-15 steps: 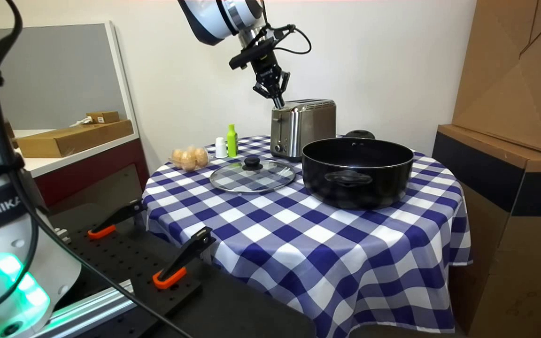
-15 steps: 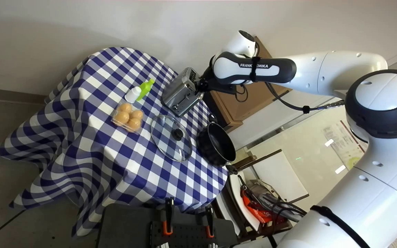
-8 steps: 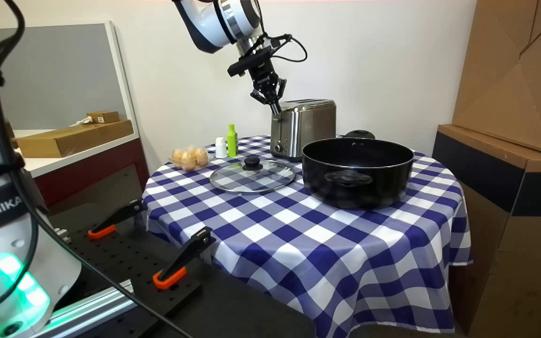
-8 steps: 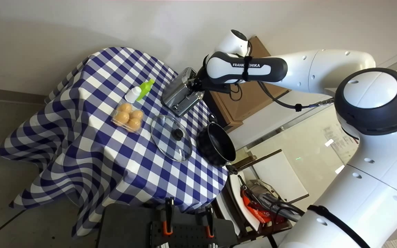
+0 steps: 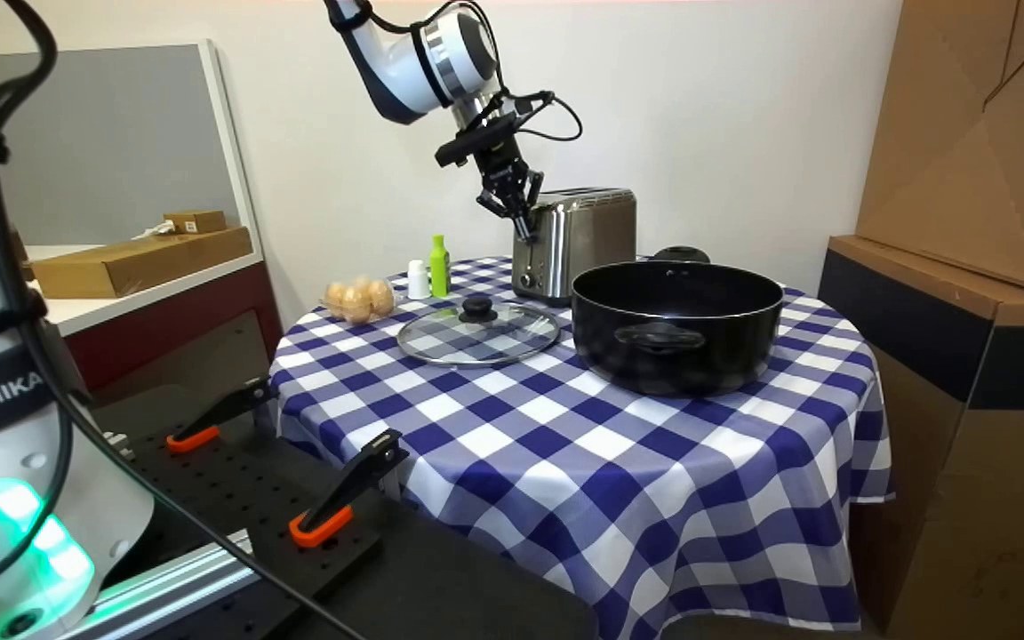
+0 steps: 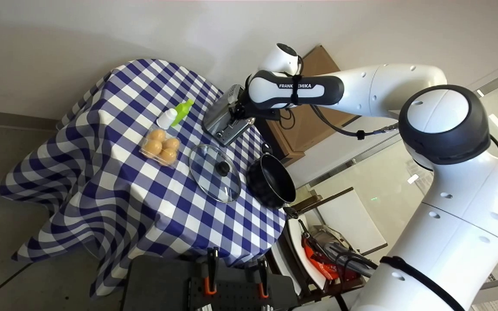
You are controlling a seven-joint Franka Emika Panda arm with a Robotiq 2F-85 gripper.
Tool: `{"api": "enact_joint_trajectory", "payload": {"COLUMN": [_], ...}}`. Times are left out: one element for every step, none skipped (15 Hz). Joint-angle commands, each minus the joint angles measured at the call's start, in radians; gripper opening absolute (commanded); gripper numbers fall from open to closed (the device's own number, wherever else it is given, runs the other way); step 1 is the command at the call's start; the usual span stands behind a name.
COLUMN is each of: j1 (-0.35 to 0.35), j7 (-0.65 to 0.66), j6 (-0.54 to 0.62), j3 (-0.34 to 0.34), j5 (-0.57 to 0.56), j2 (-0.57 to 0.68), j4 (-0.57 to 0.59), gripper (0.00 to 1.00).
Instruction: Push down the toaster lever
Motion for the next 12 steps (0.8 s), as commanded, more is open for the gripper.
{"api": "enact_joint_trajectory", "payload": {"j1": [0.024,0.028,0.032,0.035,0.038,0.042,0.042,0.043,0.044,0.044,0.043,0.041], "j7": [0.004,0.005,0.008,0.008,0.007,0.008,0.008,0.010,0.011,0.012,0.012,0.012], "j6": [0.008,0.014,0.019,0.019,0.017,0.017,0.017,0.018,0.018,0.019,0.020,0.019], "j3": [-0.022,-0.025,-0.028,-0.029,-0.031,-0.035,-0.039,-0.043,-0.047,-0.049,-0.050,-0.048], "j5": [-0.001,-0.004,-0.006,-0.003,0.000,-0.002,-0.002,-0.003,-0.003,-0.003,-0.001,0.003], "j2": [0.091,0.108,0.124,0.141,0.157,0.162,0.165,0.173,0.172,0.170,0.159,0.146], "j4": [0.056,0.059,0.058,0.062,0.066,0.071,0.070,0.075,0.073,0.071,0.065,0.058], "gripper": [0.00,0.00,0.00,0.00,0.00,0.00,0.00,0.00,0.00,0.00,0.00,0.00]}}
